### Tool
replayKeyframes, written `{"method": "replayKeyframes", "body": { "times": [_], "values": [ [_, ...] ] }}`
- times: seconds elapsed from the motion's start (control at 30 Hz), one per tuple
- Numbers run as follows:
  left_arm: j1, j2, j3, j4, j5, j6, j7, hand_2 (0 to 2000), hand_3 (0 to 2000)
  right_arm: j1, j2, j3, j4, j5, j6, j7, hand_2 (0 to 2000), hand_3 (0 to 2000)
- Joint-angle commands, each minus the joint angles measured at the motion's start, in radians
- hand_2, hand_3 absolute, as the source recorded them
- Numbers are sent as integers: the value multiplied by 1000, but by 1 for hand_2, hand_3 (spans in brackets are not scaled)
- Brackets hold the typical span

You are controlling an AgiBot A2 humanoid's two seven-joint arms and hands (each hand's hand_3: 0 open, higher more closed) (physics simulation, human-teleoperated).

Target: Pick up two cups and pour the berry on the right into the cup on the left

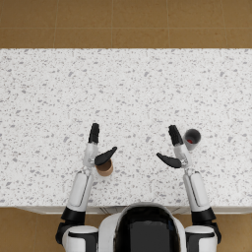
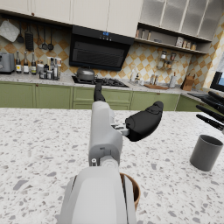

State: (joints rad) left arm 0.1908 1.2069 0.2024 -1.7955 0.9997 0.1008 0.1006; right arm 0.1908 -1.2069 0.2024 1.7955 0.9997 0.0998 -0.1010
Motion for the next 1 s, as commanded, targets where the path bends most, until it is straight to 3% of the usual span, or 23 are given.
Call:
{"method": "replayKeyframes", "body": {
  "times": [0.03, 0.63, 0.77, 1.0],
  "values": [
    [0, 0, 0, 0, 0, 0, 0, 0, 0, 0, 0, 0, 0, 0, 0, 0, 0, 0],
    [2, 1, 30, 16, 0, 0, 0, 0, 0, 2, -1, 30, -16, 0, 0, 0, 0, 0],
    [-79, -28, -19, -53, 0, -74, -74, 0, 0, -36, 4, -47, 32, 0, -73, 74, 0, 0],
    [-140, -34, -73, -81, 188, -98, -98, 0, 0, -84, -2, -172, 23, 187, -97, 98, 0, 0]
  ]
}}
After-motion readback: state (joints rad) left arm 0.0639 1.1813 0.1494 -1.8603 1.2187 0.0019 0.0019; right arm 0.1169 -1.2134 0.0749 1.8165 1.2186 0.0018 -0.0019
